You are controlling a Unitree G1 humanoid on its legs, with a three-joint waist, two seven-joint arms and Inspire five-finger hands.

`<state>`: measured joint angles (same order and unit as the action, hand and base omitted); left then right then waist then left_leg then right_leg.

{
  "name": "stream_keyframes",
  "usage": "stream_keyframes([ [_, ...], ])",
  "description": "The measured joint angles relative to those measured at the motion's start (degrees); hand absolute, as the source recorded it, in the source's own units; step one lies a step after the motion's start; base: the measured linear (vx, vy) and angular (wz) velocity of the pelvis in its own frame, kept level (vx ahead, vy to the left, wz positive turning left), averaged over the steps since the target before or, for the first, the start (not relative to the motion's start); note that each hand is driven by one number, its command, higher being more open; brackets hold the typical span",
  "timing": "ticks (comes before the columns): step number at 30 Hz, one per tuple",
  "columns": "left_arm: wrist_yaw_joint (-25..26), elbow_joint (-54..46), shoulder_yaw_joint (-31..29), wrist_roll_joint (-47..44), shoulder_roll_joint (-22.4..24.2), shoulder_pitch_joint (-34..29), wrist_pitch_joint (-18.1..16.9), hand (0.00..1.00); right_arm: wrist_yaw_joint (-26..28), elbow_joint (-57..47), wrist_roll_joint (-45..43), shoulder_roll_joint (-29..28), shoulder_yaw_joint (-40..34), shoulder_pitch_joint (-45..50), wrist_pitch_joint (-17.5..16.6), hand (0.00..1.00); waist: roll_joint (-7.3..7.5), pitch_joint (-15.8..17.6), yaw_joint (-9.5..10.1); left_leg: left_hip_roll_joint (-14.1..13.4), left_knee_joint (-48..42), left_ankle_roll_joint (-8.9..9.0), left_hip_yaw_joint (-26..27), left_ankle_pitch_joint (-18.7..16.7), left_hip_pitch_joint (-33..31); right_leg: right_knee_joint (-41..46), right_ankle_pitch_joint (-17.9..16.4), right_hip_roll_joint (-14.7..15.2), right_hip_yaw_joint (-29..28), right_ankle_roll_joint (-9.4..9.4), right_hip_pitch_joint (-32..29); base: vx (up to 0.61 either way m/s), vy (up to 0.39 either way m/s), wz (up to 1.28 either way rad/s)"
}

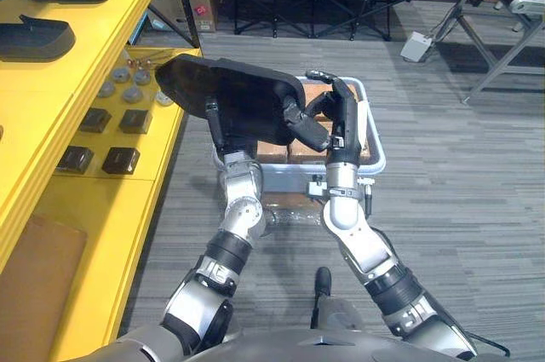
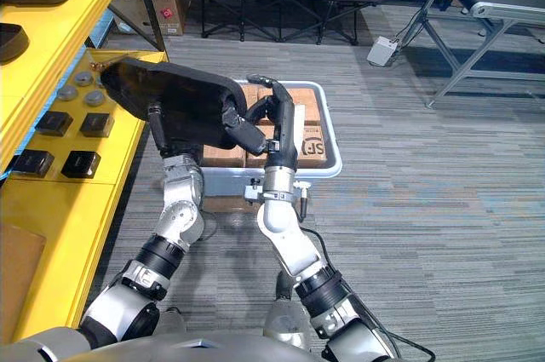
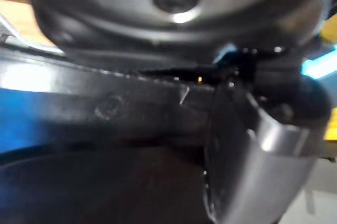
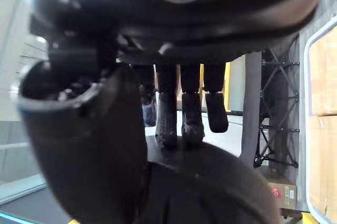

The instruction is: Walk over and take three plastic housings, then place them on the shelf

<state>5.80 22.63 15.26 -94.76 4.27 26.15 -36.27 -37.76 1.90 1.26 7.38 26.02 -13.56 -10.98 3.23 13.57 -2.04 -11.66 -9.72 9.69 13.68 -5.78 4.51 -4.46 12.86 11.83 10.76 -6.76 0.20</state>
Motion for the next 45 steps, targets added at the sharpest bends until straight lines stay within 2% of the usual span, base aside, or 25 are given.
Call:
stream_keyframes([
  [3,9.0,-3.0,-2.0,15.5,-0.1,-2.4,-0.2,0.0,0.1,0.0,-2.0,0.2,-0.5,0.5,0.0,1.0,-0.08,-0.9,-0.03,0.0,0.1,0.03,0.0,0.0,0.1,0.0,0.0,0.0,0.1,0.0,0.0,0.0,0.0,0.0],
  [5,17.6,-4.3,-3.6,33.0,-0.2,-4.2,0.5,0.0,1.2,-0.4,-4.7,0.2,-2.0,0.7,0.0,1.0,-0.16,-2.0,0.06,0.0,0.1,0.03,0.0,0.0,0.1,0.0,0.0,0.0,0.1,0.0,0.0,0.0,0.0,0.0],
  [7,22.9,-6.0,-5.0,43.9,-0.4,-5.1,1.5,0.0,1.7,-1.3,-7.5,0.2,-2.7,1.6,0.0,1.0,-0.23,-2.7,0.17,0.0,0.1,0.03,0.0,0.0,0.1,0.0,0.0,0.0,0.2,0.0,0.0,0.0,0.0,0.0],
  [8,28.1,-8.7,-6.3,53.5,-1.1,-5.9,2.2,0.0,2.3,-2.2,-10.5,0.2,-3.1,3.0,0.0,1.0,-0.42,-3.3,0.11,0.0,0.1,0.03,0.0,0.0,0.2,0.0,0.0,0.0,0.2,0.01,0.1,0.0,0.0,0.0],
  [10,32.5,-11.5,-7.6,62.3,-1.8,-6.2,3.0,0.0,2.7,-2.9,-11.9,0.1,-3.3,5.0,-0.1,1.0,-0.76,-3.6,0.09,0.0,0.1,0.05,0.1,0.0,0.5,0.0,-0.1,0.0,0.2,0.06,0.4,0.0,0.0,0.0],
  [12,38.1,-15.9,-9.9,75.6,-3.9,-6.2,5.5,0.0,4.3,-3.0,-16.1,-0.1,-4.1,8.6,-1.0,1.0,-1.6,-4.3,0.13,0.1,0.7,0.06,0.3,0.0,1.1,0.0,-0.4,0.0,0.2,0.12,0.6,-0.03,0.0,-0.03],
  [14,40.2,-19.6,-11.2,83.5,-6.4,-6.2,7.4,0.0,7.2,-3.0,-21.0,-0.1,-5.1,11.5,-2.8,1.0,-2.27,-4.8,0.0,0.1,1.5,0.14,0.3,0.0,1.2,0.0,-1.1,0.0,0.4,0.58,0.5,0.0,0.0,0.0],
  [15,41.1,-21.7,-12.0,87.5,-8.0,-6.2,8.3,0.0,11.2,-3.0,-25.0,-0.1,-6.1,13.5,-4.5,1.0,-2.77,-5.3,-0.1,0.2,2.1,0.19,0.3,0.2,1.3,0.0,-1.2,0.0,0.5,0.55,0.2,0.0,0.0,0.0],
  [19,43.4,-25.6,-14.2,96.2,-11.5,-6.7,10.4,0.0,23.5,-3.3,-31.5,1.7,-8.6,18.7,-5.0,1.0,-4.14,-6.5,-0.6,0.3,3.7,-0.09,0.7,1.2,1.8,0.0,-1.2,-0.1,0.4,0.69,-0.2,0.02,0.002,-0.01],
  [22,43.1,-26.0,-14.4,102.2,-15.0,-7.7,12.6,0.0,31.2,-3.1,-35.0,2.7,-10.9,23.2,-5.0,1.0,-4.71,-7.1,-1.17,0.3,4.4,0.29,0.8,1.6,1.9,0.0,-1.3,-0.2,0.5,0.64,-0.5,0.02,0.005,-0.02],
  [24,39.5,-28.7,-14.2,101.9,-17.2,-11.4,13.7,0.0,34.2,-2.6,-35.5,3.0,-12.8,25.4,-5.1,1.0,-4.72,-7.4,-1.61,0.5,5.1,0.14,1.2,1.7,1.8,0.0,-1.3,-0.2,0.2,0.63,-1.2,0.02,0.008,-0.07],
  [27,34.3,-32.0,-13.2,100.6,-17.3,-19.0,14.0,0.0,34.4,-1.9,-34.3,3.4,-15.3,27.1,-6.0,1.0,-4.77,-7.4,-1.71,0.5,5.2,0.31,1.2,1.8,1.7,0.0,-1.2,-0.2,0.2,0.3,-1.2,0.01,0.004,-0.01],
  [30,28.9,-34.8,-13.1,96.1,-16.1,-29.7,14.0,0.0,29.8,-1.7,-21.4,3.7,-16.3,27.7,-7.8,1.0,-4.79,-7.4,-1.54,0.5,5.1,0.28,0.4,1.8,1.0,-0.1,-1.3,-0.1,1.2,0.12,-1.1,0.01,0.006,0.14],
  [31,27.4,-35.4,-13.6,94.9,-15.4,-33.3,14.1,0.0,28.3,-1.7,-17.9,4.3,-16.5,27.7,-7.8,1.0,-4.79,-7.4,-0.93,0.5,5.0,0.26,-0.4,1.8,0.5,-0.1,-1.3,0.0,1.9,0.11,-1.0,0.0,0.002,0.29],
  [33,24.5,-36.1,-15.9,94.8,-15.3,-38.6,14.6,0.0,27.3,-1.7,-17.0,6.2,-16.3,27.7,-7.8,1.0,-4.83,-7.4,0.72,0.4,4.9,0.12,-2.2,2.0,-0.2,-0.1,-1.5,0.1,3.7,0.07,-0.5,0.0,-0.005,0.4],
  [36,22.3,-37.1,-21.4,94.0,-15.4,-42.9,16.4,0.0,27.2,-1.7,-17.5,8.5,-16.4,27.3,-7.8,1.0,-5.0,-7.5,3.49,0.5,4.9,-0.18,-5.6,2.1,-0.8,-0.1,-2.4,0.3,7.1,-0.15,1.8,-0.01,-0.01,0.54],
  [37,22.1,-37.6,-22.7,93.1,-15.5,-43.6,16.5,0.0,27.2,-1.7,-17.5,8.7,-16.4,27.1,-7.8,1.0,-5.02,-7.6,3.85,0.5,4.8,-0.19,-6.4,2.1,-1.2,-0.1,-2.7,0.4,8.0,-0.13,2.1,-0.02,-0.007,0.69],
  [38,22.2,-39.0,-25.9,92.1,-15.5,-45.2,16.5,0.0,27.1,-1.7,-17.4,8.7,-16.3,26.5,-7.7,1.0,-5.07,-7.7,5.05,0.7,4.8,-0.42,-8.4,2.3,-2.0,-0.4,-3.6,0.6,9.9,-0.11,2.7,-0.02,-0.004,0.6],
  [41,22.2,-41.9,-30.8,91.2,-15.4,-47.4,16.5,0.0,26.8,-1.7,-14.8,8.9,-15.5,25.6,-6.7,1.0,-5.21,-8.1,7.51,1.2,4.8,-0.61,-12.1,2.7,-3.4,-0.4,-4.0,0.9,13.3,-0.07,3.8,0.0,-0.006,0.63],
  [43,22.1,-44.5,-34.2,90.2,-15.1,-49.0,16.4,0.0,26.4,-1.6,-12.8,10.1,-12.8,24.2,-4.9,1.0,-5.14,-8.5,9.9,1.5,4.8,-0.54,-14.8,3.1,-4.2,-0.3,-4.3,1.0,16.0,-0.31,5.0,0.03,0.003,0.67],
  [45,19.4,-45.9,-36.7,86.5,-14.0,-50.2,15.0,0.0,28.3,-1.6,-13.7,10.4,-11.3,22.7,-3.1,1.0,-4.85,-8.8,12.02,1.8,4.8,-0.32,-17.0,3.4,-4.5,-0.1,-4.5,1.0,18.2,-0.68,6.2,0.05,0.006,0.64],
])
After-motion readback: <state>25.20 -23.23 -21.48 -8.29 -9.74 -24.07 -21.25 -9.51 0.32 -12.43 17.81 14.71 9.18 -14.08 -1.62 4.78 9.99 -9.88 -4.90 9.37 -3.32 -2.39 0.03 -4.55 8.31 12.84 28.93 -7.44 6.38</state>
